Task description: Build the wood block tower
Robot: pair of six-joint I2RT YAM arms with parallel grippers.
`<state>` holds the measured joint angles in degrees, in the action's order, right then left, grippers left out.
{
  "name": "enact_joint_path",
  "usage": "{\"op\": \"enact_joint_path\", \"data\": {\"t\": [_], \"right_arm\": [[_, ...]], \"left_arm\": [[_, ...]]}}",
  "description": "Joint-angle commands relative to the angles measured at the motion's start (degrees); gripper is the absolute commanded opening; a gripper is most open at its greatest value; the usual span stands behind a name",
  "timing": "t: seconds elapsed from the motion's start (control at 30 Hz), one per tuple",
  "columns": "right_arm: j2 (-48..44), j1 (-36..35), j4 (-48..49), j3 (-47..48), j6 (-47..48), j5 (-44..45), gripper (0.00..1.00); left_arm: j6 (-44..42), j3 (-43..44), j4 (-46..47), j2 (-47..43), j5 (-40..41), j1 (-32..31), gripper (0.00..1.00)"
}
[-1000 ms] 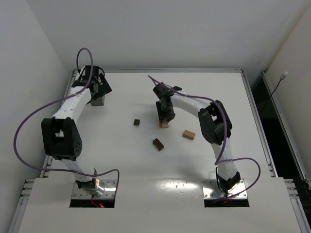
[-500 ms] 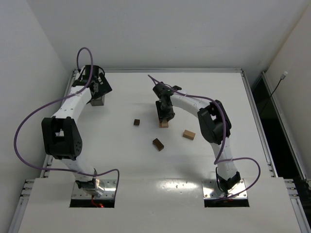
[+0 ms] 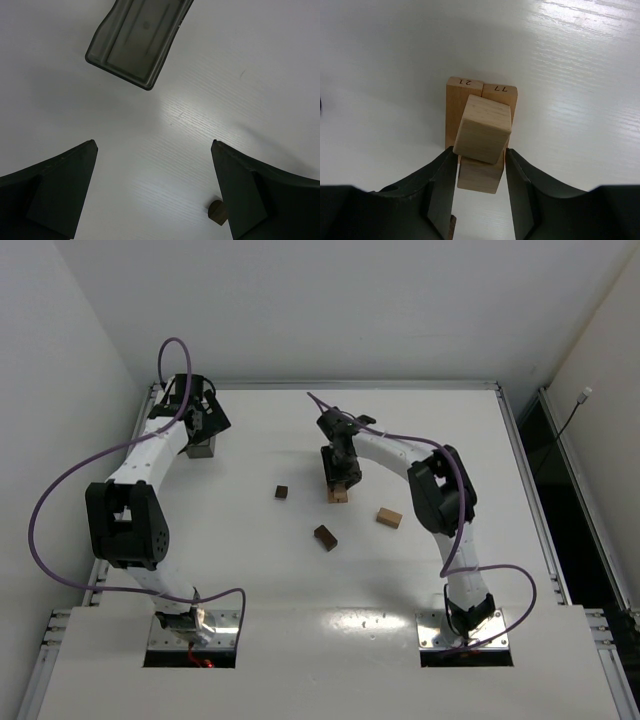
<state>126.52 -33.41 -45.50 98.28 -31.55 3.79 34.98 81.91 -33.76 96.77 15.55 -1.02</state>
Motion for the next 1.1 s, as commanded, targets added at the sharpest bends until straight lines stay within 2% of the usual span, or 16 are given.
{"op": "enact_joint_path", "data": {"t": [0.0,0.17,0.3,0.43,0.53,0.6,0.73,0.87,0.93,1.0,1.07], "right_arm": [[0.6,0.5,0.5,1.9,-0.5,-0.7,0.41],[0.6,0.5,1.1,1.9,0.1,-3.1,0.58],[0.6,0.5,1.6,1.9,2.3,-5.5,0.63],[-3.9,0.0,3.8,0.0,8.7,-7.7,0.67],[-12.0,0.0,8.9,-6.2,13.1,-12.7,0.73],[-17.0,0.6,10.3,-11.3,14.3,-16.7,0.81],[-29.0,-1.5,9.3,-17.0,22.2,-14.3,0.86],[-36.7,0.4,9.9,-25.8,32.4,-13.0,0.86],[-39.3,3.5,9.4,-31.6,40.8,-16.5,0.83],[-43.2,4.2,9.4,-37.0,48.5,-15.4,0.76],[-44.7,4.2,9.9,-39.9,51.2,-11.5,0.75]], "left_arm": [[0.5,2.3,1.2,0.5,-0.6,0.7,0.96],[0.5,2.3,1.2,0.5,-0.6,0.7,0.96],[0.5,2.3,1.2,0.5,-0.6,0.7,0.96],[0.5,2.3,1.2,0.5,-0.6,0.7,0.96],[0.0,2.3,1.2,0.0,-1.1,0.7,0.96],[0.0,2.3,1.2,-0.5,-1.1,0.7,0.96],[0.0,1.8,1.2,-1.7,-1.1,0.1,0.96],[-0.7,0.7,1.8,-2.9,-1.7,-0.5,0.96],[-1.4,0.7,1.8,-3.5,-3.1,-0.5,0.96],[-1.4,0.2,2.4,-3.5,-3.8,-1.0,0.96],[-1.4,0.2,2.4,-3.5,-3.8,-1.6,0.96]]}}
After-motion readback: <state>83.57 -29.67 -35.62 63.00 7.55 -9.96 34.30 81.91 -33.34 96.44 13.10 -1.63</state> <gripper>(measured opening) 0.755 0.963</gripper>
